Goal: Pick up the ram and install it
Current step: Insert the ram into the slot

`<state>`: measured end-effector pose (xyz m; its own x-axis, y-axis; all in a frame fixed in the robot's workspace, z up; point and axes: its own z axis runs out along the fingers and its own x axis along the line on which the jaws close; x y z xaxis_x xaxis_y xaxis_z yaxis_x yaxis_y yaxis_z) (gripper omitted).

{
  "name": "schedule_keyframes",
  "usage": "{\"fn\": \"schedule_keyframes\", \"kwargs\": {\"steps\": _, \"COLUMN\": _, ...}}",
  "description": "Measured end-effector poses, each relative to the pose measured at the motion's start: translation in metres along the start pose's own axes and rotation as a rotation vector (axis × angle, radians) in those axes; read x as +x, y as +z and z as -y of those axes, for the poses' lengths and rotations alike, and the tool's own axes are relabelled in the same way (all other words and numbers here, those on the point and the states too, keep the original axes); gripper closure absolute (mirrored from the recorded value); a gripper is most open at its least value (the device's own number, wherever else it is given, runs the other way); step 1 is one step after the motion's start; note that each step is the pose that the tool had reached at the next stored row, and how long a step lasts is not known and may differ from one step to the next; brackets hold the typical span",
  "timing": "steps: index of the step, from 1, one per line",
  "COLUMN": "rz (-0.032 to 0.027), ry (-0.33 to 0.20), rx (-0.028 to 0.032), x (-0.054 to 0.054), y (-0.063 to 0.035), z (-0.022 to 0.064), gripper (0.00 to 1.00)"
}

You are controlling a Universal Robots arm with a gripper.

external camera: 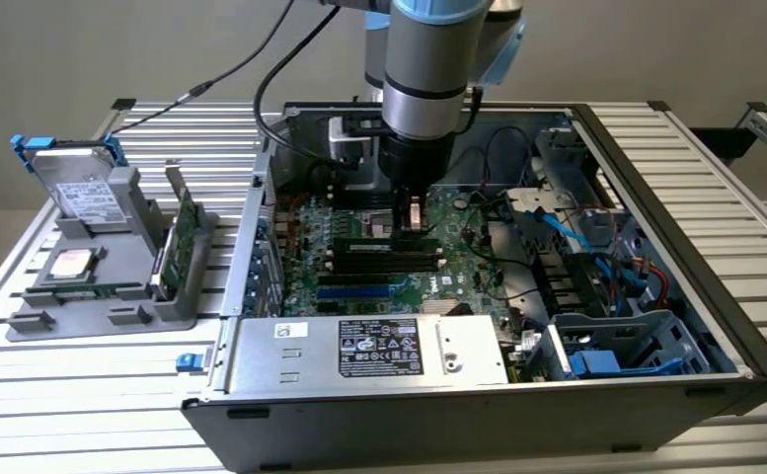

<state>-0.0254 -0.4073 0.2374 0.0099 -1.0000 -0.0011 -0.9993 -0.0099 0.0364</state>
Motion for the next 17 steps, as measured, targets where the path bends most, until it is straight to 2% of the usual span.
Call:
{"fn": "schedule_keyframes", "kwargs": {"steps": 3, "rz": -0.0001, "ry": 0.0, "rx": 0.0021, "x": 0.001, "y": 0.0025, "z": 0.0, "gripper": 0.87}}
{"fn": "schedule_keyframes", "kwargs": {"steps": 7, "rz": 0.0002, "ry": 0.0, "rx": 0.0174, "x": 0.001, "y": 0.0025, "z": -0.0005, "gripper": 0.87}}
{"fn": "schedule_keyframes", "kwargs": {"steps": 8, "rz": 0.0002, "ry": 0.0, "rx": 0.0194, "x": 0.001, "y": 0.0026, "z": -0.0009, "gripper": 0.87}}
{"fn": "schedule_keyframes", "kwargs": {"steps": 17, "rz": -0.0001, "ry": -0.008, "rx": 0.0195, "x": 0.0026, "y": 0.0048, "z": -0.002, "gripper": 0.87}}
